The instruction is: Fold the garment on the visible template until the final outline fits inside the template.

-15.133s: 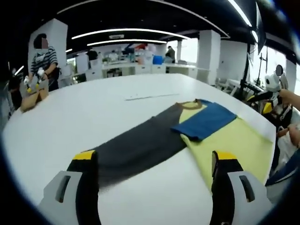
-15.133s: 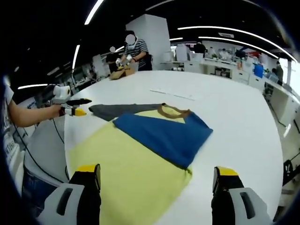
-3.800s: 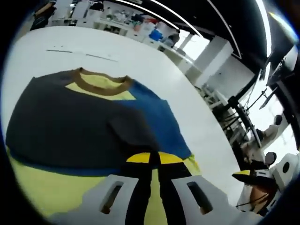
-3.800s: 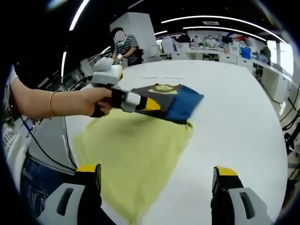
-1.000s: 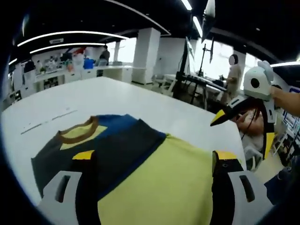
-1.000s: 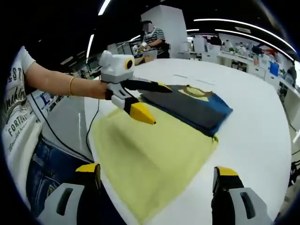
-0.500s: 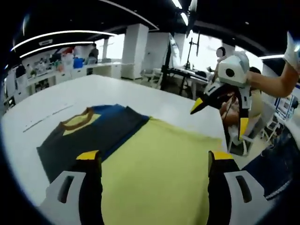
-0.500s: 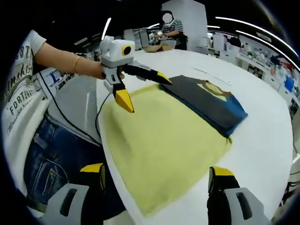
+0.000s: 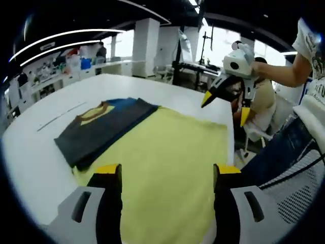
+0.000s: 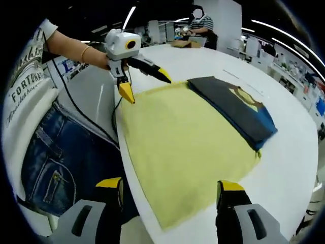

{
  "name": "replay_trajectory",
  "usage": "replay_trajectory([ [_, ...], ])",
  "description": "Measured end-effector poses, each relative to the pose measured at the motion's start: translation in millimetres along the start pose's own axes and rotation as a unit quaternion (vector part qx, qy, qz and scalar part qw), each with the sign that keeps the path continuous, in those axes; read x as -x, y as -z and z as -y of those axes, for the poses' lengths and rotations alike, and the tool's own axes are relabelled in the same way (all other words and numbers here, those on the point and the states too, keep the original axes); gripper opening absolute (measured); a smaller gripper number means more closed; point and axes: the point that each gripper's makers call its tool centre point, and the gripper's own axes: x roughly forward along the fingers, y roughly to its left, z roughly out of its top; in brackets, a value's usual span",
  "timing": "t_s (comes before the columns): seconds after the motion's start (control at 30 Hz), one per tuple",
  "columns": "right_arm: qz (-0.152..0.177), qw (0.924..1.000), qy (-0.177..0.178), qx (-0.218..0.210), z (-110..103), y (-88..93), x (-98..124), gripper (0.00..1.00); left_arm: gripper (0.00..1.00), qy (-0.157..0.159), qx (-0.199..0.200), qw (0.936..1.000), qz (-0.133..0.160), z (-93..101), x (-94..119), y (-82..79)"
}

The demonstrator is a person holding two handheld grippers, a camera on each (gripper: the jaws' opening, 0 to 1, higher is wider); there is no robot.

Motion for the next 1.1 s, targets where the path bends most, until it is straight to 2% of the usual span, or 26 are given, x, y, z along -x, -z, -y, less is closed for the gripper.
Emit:
replay_trajectory([
  [0.17,-0.008,0.9999,-0.001,0.011,-3.5,3.4,-4.7,0.67,0.60,0.007,-0.018,0.9995,-0.023,7.0,12.9,15.9],
  [0.3,-0.024,0.9994,0.000,0.026,-5.2,10.1,-7.7,0.63,0.55,0.011,-0.040,0.9977,-0.053,11.0,20.5,32.0],
  [0.43,-0.035,0.9989,-0.001,0.033,-7.4,16.2,-9.4,0.59,0.49,0.023,-0.038,0.9962,-0.075,18.3,25.6,46.4],
  [0.53,-0.041,0.9983,-0.001,0.042,-8.7,20.1,-10.2,0.54,0.50,0.029,-0.045,0.9941,-0.094,24.1,28.9,55.4],
  [0.63,-0.052,0.9970,0.001,0.058,-8.1,26.8,-11.7,0.50,0.42,0.032,-0.066,0.9901,-0.120,27.8,32.4,68.0],
  [0.73,-0.062,0.9958,0.001,0.068,-8.8,32.4,-12.9,0.48,0.39,0.031,-0.068,0.9890,-0.128,29.4,33.5,74.5],
  [0.83,-0.068,0.9946,0.003,0.079,-8.9,37.4,-14.5,0.44,0.35,0.027,-0.085,0.9850,-0.148,29.6,36.0,81.5],
  [0.93,-0.081,0.9931,0.005,0.085,-8.8,43.2,-15.6,0.41,0.36,0.025,-0.084,0.9834,-0.158,30.7,36.9,86.0],
  [1.1,-0.085,0.9915,0.010,0.098,-7.7,48.1,-17.3,0.35,0.32,0.020,-0.085,0.9798,-0.180,28.7,39.6,96.9],
])
